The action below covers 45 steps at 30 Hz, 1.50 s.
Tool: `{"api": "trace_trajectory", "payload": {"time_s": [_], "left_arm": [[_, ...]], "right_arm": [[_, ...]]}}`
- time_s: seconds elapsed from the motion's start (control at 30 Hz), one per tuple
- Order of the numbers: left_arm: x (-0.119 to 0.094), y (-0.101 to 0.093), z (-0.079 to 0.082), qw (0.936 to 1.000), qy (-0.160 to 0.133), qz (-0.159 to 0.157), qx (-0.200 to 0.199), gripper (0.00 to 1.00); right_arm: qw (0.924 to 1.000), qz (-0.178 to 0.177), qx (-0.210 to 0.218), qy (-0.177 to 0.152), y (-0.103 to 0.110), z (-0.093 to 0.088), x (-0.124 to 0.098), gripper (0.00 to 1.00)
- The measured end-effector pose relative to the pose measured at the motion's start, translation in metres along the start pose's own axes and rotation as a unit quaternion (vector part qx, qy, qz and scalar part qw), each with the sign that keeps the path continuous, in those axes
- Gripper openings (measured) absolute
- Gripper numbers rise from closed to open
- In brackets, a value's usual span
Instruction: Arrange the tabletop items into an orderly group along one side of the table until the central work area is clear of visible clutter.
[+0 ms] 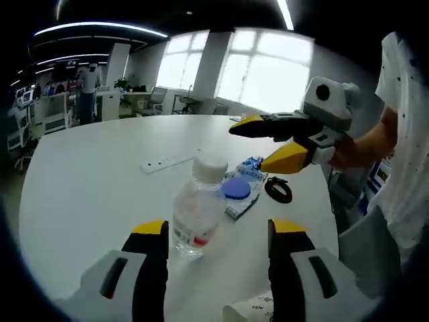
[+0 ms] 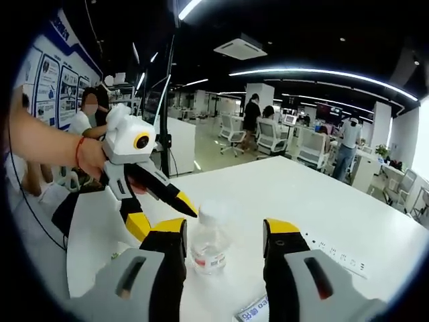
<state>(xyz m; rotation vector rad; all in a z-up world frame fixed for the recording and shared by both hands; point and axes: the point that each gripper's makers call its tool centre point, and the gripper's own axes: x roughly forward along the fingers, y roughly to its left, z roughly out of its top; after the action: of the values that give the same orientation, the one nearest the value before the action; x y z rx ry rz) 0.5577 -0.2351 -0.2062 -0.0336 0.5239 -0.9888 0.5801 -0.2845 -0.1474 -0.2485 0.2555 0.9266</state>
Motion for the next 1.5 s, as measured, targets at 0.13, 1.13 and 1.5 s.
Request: {"api": "trace_trajectory", "payload": {"time_s": [0.13, 1.13, 1.5], "left_arm": [[-0.006, -0.005, 0.001, 1.0, 0.0, 0.005, -0.002, 0.6], [-0.058, -0.048, -0.024, 0.999, 0.015, 0.033, -0.025, 0.6], [-0.073, -0.057, -0.037, 0.9982, 0.023, 0.044, -0.033, 0.6]], "right_arm": [[1.0, 0.006, 0.001, 0.005, 0.002, -0.002, -0.006, 0.45], [0.9999, 0.006, -0.007, 0.014, 0.005, -0.004, -0.051, 0.44], [0.9988, 0.043, -0.005, 0.025, 0.024, -0.011, -0.062, 0.49]]}}
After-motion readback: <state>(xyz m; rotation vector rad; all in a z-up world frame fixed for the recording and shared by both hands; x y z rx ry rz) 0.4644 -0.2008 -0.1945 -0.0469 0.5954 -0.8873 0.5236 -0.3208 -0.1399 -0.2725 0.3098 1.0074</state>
